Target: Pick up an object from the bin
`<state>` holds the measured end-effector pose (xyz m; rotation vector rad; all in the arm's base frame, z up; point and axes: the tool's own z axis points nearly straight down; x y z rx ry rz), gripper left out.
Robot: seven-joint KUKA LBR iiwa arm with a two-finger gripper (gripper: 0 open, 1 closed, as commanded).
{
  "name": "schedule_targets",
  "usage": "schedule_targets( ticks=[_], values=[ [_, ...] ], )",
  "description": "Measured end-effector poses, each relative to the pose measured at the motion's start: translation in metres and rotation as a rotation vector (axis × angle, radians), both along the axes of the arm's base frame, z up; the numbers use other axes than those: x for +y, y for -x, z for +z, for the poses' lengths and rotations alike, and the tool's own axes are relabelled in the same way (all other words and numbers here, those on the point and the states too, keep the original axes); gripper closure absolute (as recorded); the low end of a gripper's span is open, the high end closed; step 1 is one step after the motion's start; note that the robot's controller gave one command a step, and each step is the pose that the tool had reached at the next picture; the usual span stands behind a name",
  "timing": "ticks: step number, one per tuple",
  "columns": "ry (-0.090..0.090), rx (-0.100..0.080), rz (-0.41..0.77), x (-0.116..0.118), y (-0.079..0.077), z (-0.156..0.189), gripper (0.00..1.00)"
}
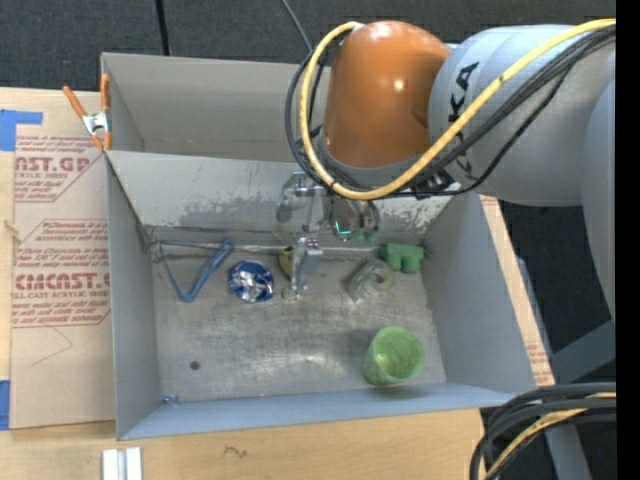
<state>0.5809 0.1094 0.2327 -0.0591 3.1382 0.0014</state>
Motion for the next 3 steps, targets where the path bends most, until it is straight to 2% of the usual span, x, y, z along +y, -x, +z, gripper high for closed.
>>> schedule_targets(
  ticks=[1, 2, 3],
  values=[
    [-0.002, 0.000, 0.174, 0.036, -0.004, -0.153, 0.00],
    [-0.006, -0.015, 0.191, 0.005, -0.012, -0.158, 0.00],
    [0.003, -0.003, 0.218, -0.046, -0.011, -0.125, 0.00]
  ],
)
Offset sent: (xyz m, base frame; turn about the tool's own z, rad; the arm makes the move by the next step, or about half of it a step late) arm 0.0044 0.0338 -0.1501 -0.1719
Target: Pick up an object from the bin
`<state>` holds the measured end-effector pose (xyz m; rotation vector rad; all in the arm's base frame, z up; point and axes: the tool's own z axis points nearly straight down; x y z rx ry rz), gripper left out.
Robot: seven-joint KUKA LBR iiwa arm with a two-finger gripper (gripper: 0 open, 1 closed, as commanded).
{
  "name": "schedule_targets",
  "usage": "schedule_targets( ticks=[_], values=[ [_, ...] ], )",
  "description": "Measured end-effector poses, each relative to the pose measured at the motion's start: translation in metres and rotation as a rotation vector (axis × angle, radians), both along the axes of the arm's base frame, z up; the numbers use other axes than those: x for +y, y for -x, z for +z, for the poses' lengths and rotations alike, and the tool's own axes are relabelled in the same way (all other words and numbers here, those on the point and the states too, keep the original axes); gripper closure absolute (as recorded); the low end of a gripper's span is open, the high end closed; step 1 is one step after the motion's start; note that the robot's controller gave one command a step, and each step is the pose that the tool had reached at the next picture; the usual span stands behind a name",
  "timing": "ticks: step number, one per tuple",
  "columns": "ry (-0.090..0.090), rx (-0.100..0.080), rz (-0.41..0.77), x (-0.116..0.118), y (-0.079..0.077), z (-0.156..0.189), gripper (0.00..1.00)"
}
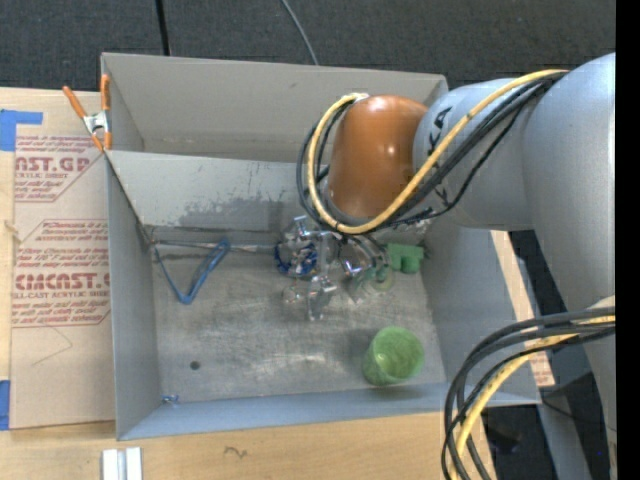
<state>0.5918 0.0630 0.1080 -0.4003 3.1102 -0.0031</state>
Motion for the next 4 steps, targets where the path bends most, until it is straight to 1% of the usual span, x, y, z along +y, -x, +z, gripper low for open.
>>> schedule_targets(
  ticks=[1, 2, 3, 4],
  values=[
    [-0.026, -0.013, -0.180, -0.030, -0.008, -0.028, 0.00],
    [-0.019, -0.035, -0.187, -0.036, -0.013, -0.024, 1.00],
    [-0.003, -0.006, -0.004, -0.009, 0.002, 0.157, 1.00],
    [-0.003, 0.002, -0.005, -0.010, 0.003, 0.152, 0.00]
  ],
)
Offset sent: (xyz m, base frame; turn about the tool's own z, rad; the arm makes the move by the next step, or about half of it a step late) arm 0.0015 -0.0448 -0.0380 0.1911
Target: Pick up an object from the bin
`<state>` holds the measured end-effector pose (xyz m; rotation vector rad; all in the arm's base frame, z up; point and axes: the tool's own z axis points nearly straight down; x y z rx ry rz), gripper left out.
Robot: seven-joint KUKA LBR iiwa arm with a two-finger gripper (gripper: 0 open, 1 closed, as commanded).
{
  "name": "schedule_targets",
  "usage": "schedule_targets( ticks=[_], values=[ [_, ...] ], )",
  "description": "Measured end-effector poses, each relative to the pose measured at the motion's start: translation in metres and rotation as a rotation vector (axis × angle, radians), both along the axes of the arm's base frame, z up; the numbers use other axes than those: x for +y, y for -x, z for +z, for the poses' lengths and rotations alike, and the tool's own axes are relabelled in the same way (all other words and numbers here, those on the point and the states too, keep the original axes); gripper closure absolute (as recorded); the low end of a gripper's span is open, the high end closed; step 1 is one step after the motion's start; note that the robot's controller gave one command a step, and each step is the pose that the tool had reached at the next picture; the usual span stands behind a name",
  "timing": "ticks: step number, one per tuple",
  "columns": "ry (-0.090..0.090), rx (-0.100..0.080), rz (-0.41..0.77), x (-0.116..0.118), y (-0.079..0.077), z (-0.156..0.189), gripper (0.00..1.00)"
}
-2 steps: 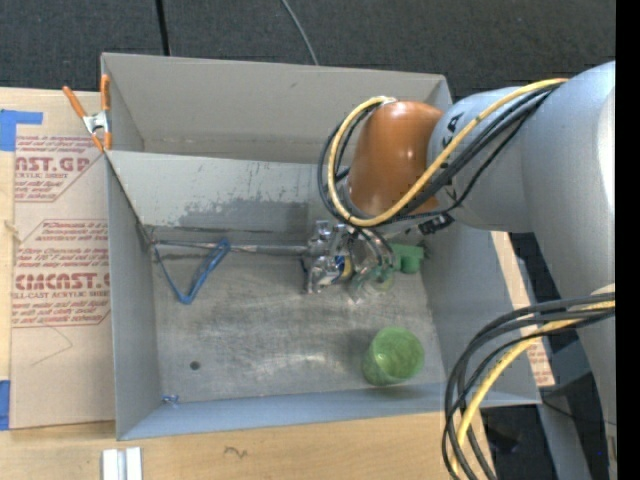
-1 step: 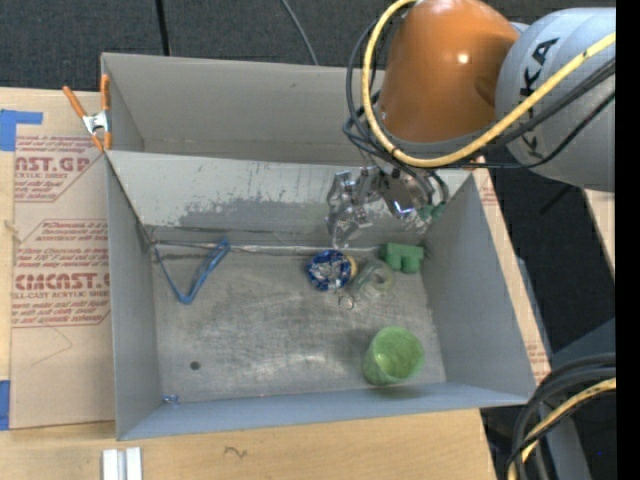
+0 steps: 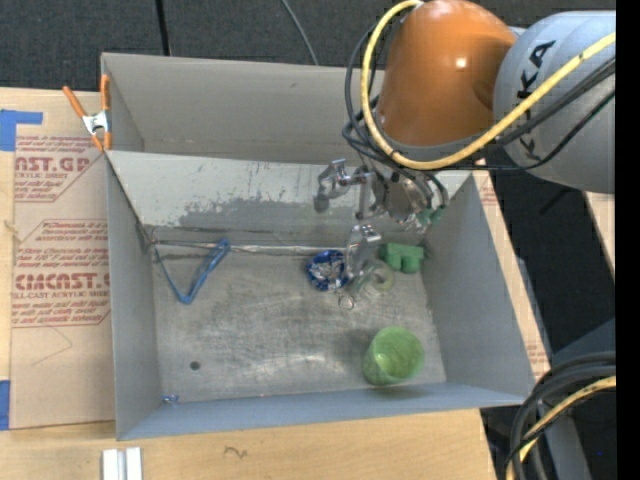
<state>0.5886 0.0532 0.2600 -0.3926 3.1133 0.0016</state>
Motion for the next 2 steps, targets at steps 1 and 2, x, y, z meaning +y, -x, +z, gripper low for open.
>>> schedule_targets(
  ticks=[1, 2],
  values=[
    [0.002, 0.007, -0.242, -0.048, -0.002, -0.086, 0.00],
    [-0.005, -0.017, -0.446, -0.064, 0.001, -0.172, 0.00]
  ],
)
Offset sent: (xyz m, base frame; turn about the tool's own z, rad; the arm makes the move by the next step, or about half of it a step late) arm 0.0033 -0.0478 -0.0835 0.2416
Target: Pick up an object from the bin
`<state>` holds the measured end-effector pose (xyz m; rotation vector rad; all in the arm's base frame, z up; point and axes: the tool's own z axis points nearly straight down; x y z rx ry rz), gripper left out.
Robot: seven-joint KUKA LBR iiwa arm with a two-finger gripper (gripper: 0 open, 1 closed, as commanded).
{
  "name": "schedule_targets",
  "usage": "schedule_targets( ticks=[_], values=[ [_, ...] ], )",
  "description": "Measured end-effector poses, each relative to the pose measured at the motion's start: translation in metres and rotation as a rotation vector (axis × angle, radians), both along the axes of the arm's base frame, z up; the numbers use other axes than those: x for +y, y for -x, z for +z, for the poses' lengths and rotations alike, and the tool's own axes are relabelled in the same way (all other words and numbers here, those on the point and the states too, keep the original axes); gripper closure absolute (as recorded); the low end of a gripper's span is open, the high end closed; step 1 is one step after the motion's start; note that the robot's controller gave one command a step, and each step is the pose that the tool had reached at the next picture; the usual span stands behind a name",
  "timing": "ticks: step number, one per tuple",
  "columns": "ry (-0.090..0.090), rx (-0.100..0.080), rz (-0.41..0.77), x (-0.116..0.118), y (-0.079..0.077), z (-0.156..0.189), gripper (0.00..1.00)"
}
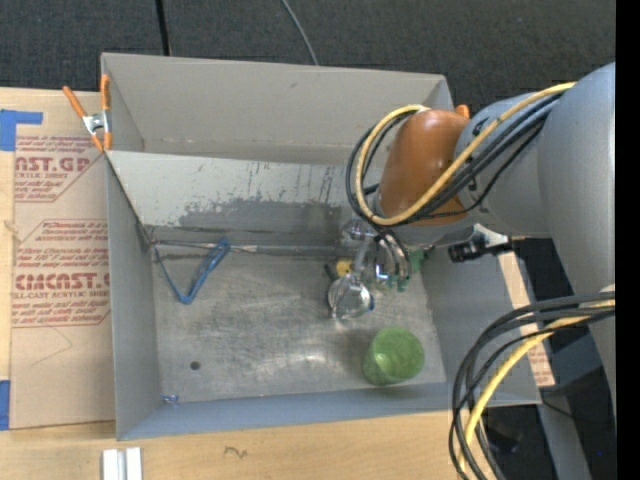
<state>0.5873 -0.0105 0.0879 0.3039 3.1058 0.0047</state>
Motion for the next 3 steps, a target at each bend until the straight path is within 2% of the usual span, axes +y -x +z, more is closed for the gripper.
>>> schedule_targets(
  ticks=[1, 2, 3],
  values=[
    [0.000, 0.019, 0.002, 0.000, 0.004, -0.001, 1.00],
    [0.011, -0.032, 0.138, 0.008, 0.023, -0.003, 1.00],
    [0.005, 0.016, 0.140, 0.010, 0.034, -0.011, 0.00]
  ],
)
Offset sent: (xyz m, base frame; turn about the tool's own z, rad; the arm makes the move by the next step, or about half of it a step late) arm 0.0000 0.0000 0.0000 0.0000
